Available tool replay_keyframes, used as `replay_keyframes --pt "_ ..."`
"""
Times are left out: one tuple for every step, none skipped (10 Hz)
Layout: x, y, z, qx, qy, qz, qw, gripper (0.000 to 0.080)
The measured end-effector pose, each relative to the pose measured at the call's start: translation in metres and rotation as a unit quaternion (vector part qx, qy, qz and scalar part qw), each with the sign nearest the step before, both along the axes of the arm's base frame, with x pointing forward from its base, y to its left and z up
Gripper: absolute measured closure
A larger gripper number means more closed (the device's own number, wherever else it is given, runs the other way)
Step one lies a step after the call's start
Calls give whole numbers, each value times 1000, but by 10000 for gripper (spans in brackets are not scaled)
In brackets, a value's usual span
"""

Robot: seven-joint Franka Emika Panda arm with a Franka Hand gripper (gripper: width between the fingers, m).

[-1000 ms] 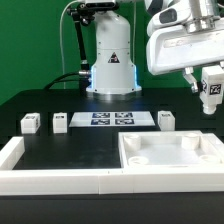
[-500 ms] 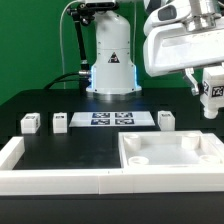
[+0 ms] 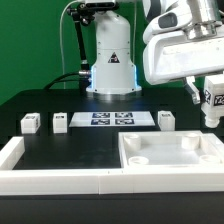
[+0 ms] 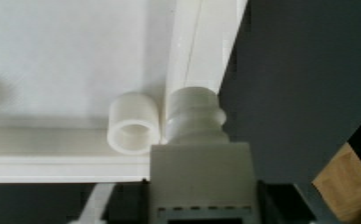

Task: Assemble square table

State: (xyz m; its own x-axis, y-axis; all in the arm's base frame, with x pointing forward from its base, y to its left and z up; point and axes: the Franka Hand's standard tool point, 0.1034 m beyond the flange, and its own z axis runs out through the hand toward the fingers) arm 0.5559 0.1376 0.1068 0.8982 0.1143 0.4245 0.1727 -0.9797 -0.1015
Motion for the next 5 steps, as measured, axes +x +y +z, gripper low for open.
replay_keyframes --pt "0 0 0 0 0 0 1000 509" --pt "1 0 -1 0 0 1 1000 509" --pt "7 -1 -2 -1 -3 5 1000 509" --pt "18 -1 1 -1 -9 6 1000 509" --pt "25 -3 2 -3 -19 10 1000 509"
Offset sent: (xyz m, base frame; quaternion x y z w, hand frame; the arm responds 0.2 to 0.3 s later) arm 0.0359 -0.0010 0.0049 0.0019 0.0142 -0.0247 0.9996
